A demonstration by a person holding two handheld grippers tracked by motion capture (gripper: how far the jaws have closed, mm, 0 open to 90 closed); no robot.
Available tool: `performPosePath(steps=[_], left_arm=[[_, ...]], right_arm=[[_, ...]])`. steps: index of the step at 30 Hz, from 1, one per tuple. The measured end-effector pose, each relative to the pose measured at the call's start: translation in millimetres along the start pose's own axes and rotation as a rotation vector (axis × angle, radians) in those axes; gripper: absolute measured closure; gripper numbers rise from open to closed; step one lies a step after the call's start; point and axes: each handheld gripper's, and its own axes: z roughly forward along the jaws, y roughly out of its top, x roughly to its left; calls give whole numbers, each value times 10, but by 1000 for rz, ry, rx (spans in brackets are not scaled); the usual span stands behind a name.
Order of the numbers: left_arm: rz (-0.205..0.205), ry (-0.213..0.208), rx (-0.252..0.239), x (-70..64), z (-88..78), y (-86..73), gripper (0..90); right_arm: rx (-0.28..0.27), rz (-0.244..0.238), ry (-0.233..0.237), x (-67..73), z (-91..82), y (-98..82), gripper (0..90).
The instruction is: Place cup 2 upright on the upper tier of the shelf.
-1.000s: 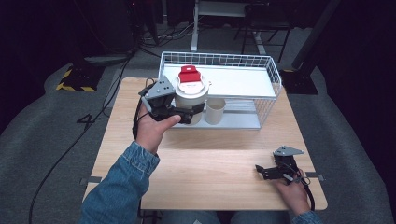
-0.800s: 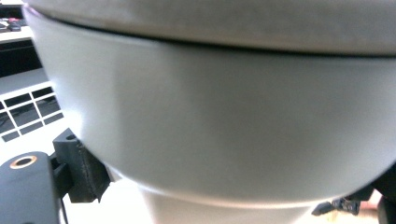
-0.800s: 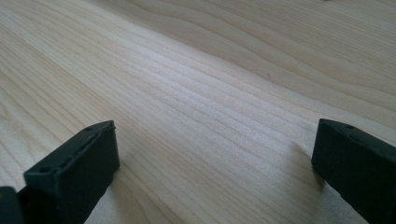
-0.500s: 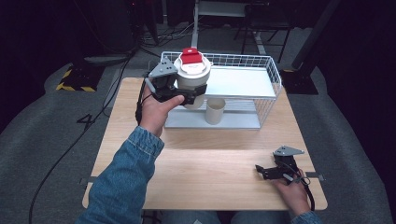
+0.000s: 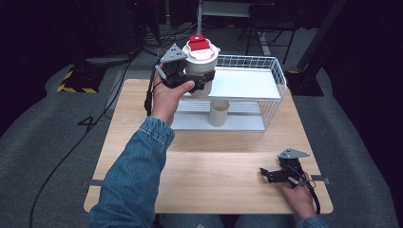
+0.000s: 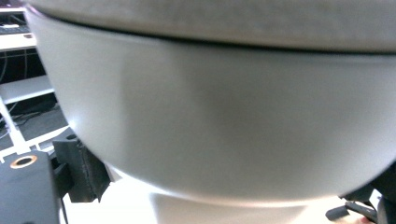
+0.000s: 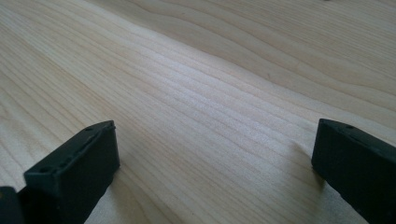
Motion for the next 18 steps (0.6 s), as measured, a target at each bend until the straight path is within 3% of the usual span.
performPosePath(steps=[18], left_arm=[[-23,35,-5,73,472,63,124]], right_arm=[[-1,1,0,0,1,0,8]])
